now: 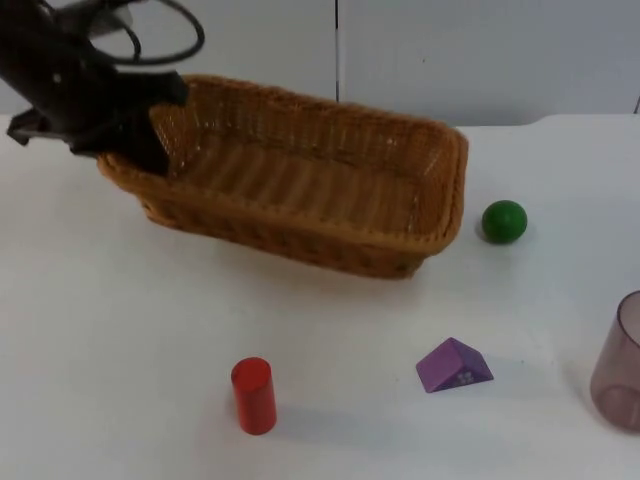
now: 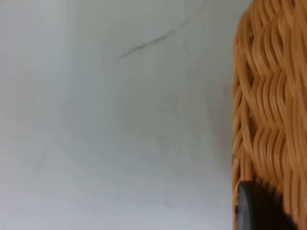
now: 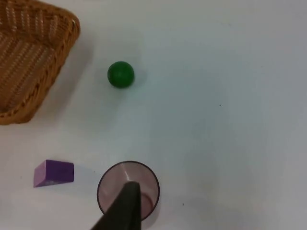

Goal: Pick up the basket with the left hand and place the triangular block into the basket with the right hand.

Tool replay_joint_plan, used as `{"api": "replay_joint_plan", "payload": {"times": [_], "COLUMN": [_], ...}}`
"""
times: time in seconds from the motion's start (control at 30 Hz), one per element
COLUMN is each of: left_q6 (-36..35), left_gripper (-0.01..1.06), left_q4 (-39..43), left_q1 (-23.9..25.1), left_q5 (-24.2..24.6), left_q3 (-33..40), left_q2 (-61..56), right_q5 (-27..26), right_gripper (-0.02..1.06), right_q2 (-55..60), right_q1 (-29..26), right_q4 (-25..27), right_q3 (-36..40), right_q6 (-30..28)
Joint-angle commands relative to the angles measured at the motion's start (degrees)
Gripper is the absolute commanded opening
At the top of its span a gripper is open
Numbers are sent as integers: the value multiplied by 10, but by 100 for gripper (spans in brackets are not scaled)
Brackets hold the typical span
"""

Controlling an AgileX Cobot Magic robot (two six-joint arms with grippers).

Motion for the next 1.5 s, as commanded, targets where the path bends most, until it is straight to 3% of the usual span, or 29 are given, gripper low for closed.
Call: {"api": "replay_joint_plan", "payload": {"times": [0.0, 0.13, 0.37, 0.6, 0.77, 0.9, 1.0, 1.3, 1.47], "left_q6": [-22, -43, -63, 8, 51, 113, 134, 134, 134], "left_gripper": [0, 0, 0, 0, 0, 0, 0, 0, 0], "left_q4": [0, 12, 8, -79, -97, -165, -188, -182, -178], "left_q1": [0, 0, 40, 175, 270, 317, 334, 336, 336], "left_q5": [25, 83, 64, 61, 57, 55, 54, 43, 43], "left_q3": [-1, 2, 90, 242, 334, 384, 396, 399, 399], "left_q2": [-27, -90, -186, -298, -351, -363, -363, -363, -361], "right_q5": [-12, -17, -17, -15, -13, -10, -9, 26, 75], "right_gripper": [105, 105, 105, 105, 105, 105, 105, 105, 102], "right_q2": [-2, -2, -2, -2, -2, -2, -2, 39, 146], "right_q1": [-3, -3, -3, -3, -2, -2, -2, -2, 6], "right_q4": [-2, -2, -2, 1, 3, 5, 33, 181, 220], "right_q3": [-3, -3, -3, -1, -1, -1, -1, -13, -62], "right_q6": [-7, -7, -8, -9, -9, -14, -50, -260, -305]}}
